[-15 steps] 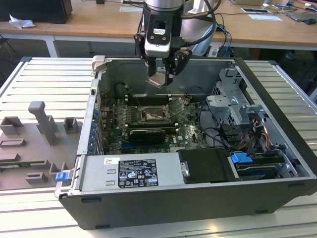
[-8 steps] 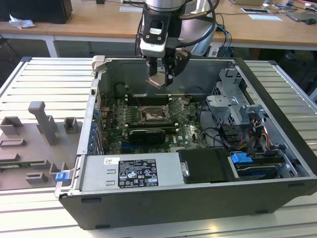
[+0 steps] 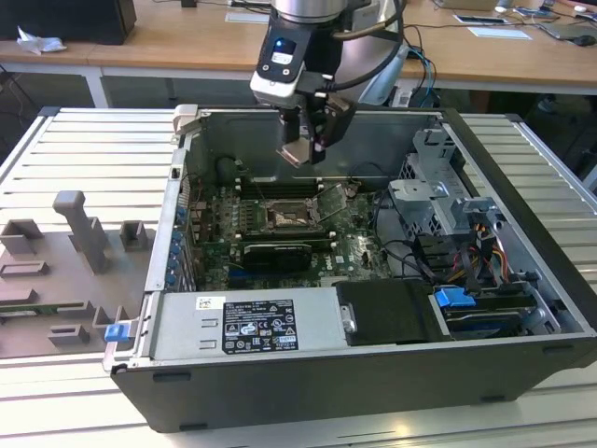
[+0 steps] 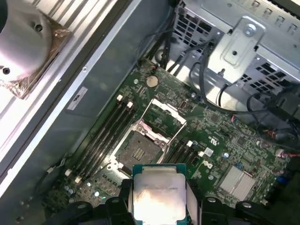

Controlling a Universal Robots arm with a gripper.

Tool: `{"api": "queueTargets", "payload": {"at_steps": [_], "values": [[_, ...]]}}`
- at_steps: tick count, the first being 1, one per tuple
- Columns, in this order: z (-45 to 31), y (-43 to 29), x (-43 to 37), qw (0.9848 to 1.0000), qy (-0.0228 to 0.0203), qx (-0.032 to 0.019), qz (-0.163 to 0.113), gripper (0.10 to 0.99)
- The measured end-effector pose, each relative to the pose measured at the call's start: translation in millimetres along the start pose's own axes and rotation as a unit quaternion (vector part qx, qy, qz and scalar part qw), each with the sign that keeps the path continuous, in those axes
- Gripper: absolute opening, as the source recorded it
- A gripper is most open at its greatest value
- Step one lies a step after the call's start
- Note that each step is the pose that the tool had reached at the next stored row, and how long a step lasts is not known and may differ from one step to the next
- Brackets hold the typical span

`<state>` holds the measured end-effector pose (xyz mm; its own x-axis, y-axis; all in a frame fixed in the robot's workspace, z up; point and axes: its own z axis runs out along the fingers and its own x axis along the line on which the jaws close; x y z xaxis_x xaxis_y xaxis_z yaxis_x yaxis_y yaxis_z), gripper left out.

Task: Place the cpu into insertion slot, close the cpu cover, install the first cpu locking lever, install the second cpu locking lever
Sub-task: 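Place the cpu into insertion slot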

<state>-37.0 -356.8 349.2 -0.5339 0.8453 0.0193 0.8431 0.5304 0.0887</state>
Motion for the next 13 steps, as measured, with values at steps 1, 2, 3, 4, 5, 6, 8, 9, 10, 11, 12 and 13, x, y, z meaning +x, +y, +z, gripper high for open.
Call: {"api": "queueTargets", "payload": {"at_steps": [1, 2, 3, 4, 5, 6, 8, 9, 10, 11, 12, 13], "values": [[0.2, 0.0, 0.0, 1.0, -0.0008, -0.0002, 0.009, 0.541], [0.7, 0.0, 0.0, 0.9997, -0.0022, -0.0005, 0.024, 0.541], [1.3, -0.1, 0.0, 0.9989, -0.004, -0.0009, 0.046, 0.541], [1.9, -0.2, 0.0, 0.9978, -0.0059, -0.0013, 0.067, 0.541], [2.4, -0.2, -0.1, 0.9967, -0.0072, -0.0016, 0.081, 0.541], [3.0, -0.2, -0.1, 0.9955, -0.0084, -0.0018, 0.094, 0.541], [4.1, -0.3, -0.1, 0.9943, -0.0094, -0.0019, 0.106, 0.541], [5.4, -0.4, -0.1, 0.9939, -0.0097, -0.002, 0.11, 0.541], [6.2, -0.5, -0.1, 0.9936, -0.0098, -0.0018, 0.112, 0.541], [6.9, -0.6, -0.1, 0.9935, -0.0099, -0.0017, 0.114, 0.541], [7.5, -0.7, -0.1, 0.9933, -0.0099, -0.0017, 0.115, 0.541], [8.0, -0.8, -0.1, 0.9932, -0.01, -0.0016, 0.116, 0.541]]}}
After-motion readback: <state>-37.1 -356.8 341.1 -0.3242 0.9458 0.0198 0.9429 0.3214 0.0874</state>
